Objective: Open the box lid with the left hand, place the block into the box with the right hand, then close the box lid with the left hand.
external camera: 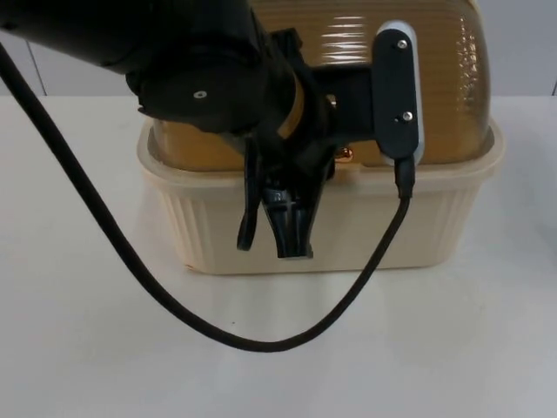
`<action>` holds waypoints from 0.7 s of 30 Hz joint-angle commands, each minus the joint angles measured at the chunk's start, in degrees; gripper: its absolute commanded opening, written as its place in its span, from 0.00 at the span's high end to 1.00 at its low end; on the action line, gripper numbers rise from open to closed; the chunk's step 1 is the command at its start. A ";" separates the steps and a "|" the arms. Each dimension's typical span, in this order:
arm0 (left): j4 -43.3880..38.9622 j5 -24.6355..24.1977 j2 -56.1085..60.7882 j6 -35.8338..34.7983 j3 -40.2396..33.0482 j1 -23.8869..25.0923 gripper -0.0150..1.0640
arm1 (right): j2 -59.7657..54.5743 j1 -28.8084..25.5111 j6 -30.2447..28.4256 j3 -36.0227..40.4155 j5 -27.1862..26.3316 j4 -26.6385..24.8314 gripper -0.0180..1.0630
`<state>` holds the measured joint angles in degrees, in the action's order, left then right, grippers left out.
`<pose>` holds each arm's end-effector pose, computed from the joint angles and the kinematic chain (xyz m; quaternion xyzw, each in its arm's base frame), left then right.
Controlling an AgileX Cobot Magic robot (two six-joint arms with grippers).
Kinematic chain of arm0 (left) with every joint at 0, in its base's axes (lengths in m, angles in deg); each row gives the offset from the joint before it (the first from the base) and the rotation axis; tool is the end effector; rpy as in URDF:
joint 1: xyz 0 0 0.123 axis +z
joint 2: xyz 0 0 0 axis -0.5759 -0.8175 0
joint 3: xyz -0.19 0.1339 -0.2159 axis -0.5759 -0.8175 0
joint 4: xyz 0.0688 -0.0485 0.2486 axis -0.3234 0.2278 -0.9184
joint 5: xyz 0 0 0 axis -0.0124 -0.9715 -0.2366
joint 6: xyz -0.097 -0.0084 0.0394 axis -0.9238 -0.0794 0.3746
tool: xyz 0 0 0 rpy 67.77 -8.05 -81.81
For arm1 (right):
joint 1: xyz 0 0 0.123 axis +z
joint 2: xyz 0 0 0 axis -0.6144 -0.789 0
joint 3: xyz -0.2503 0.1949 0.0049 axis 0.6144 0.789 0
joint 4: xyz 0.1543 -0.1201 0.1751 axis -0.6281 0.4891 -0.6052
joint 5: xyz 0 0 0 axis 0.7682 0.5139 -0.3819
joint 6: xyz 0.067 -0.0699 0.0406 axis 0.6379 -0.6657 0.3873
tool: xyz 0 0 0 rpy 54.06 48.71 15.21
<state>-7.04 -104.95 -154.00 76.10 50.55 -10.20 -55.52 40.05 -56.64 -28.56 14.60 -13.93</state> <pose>0.2988 -0.2696 0.2003 0.6764 0.6467 0.1232 0.3303 0.1765 -0.0070 0.4197 -0.0453 0.8151 -0.0899 0.5705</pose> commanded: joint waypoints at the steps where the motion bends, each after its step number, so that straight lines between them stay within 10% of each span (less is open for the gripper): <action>1: -2.21 0.02 0.18 -0.96 0.23 0.22 0.99 | -0.02 -0.25 0.17 -0.23 -0.05 0.17 0.02; 14: 1.08 -1.95 0.18 5.62 6.90 3.26 0.99 | -0.02 -0.25 0.17 -0.23 -0.05 0.17 0.02; 21: 31.29 -8.32 0.18 35.37 13.13 8.30 0.99 | -0.02 -0.25 0.17 -0.23 -0.05 0.17 0.02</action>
<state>19.54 -110.07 -154.11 106.96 63.04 -3.06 -55.52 40.05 -56.64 -28.56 14.60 -13.93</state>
